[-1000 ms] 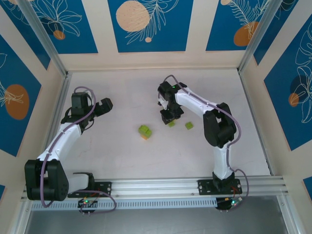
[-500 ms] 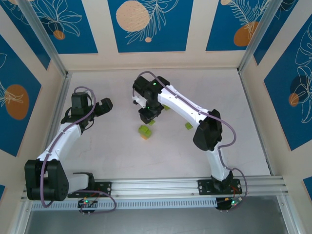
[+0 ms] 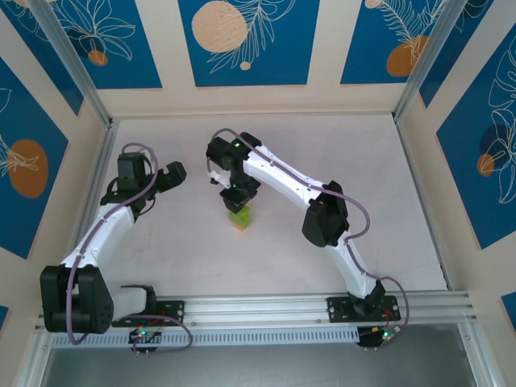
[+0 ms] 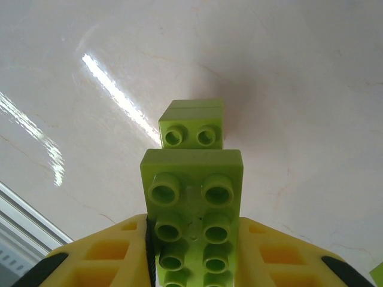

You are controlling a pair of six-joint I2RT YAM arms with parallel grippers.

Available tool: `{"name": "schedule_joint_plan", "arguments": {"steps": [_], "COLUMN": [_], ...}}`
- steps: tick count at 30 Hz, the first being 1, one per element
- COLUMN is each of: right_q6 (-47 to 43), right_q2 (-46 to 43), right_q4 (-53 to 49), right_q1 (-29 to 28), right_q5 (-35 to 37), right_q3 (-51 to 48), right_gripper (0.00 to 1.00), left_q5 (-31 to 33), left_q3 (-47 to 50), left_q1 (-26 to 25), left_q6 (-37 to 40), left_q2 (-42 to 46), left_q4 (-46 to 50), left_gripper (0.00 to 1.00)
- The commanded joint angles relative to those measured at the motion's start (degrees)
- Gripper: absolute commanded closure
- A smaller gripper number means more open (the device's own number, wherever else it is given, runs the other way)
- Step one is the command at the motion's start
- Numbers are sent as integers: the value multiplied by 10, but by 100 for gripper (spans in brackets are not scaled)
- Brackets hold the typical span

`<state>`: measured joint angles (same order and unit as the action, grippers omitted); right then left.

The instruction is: Assemble a carrot with lego

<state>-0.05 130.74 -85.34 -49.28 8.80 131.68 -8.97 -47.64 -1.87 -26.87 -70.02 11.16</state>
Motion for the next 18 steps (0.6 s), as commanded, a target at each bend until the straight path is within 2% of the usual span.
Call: {"name": "schedule_joint_plan", "arguments": {"steps": [1, 18], "right_q6": [-15, -16], "right_q2": [5, 19], "right_q4": [-31, -35], "right_q1": [-2, -2], "right_q5": [-4, -12], "right_q3": [17, 17], "right_gripper": [68, 67], "left_q5": [-2, -2], "left_q3": [-5, -5], "left_q1": [6, 6], "left_q6": [6, 7], "left_q2": [10, 8], "left_q4": [-4, -4], "left_gripper": [3, 2]}}
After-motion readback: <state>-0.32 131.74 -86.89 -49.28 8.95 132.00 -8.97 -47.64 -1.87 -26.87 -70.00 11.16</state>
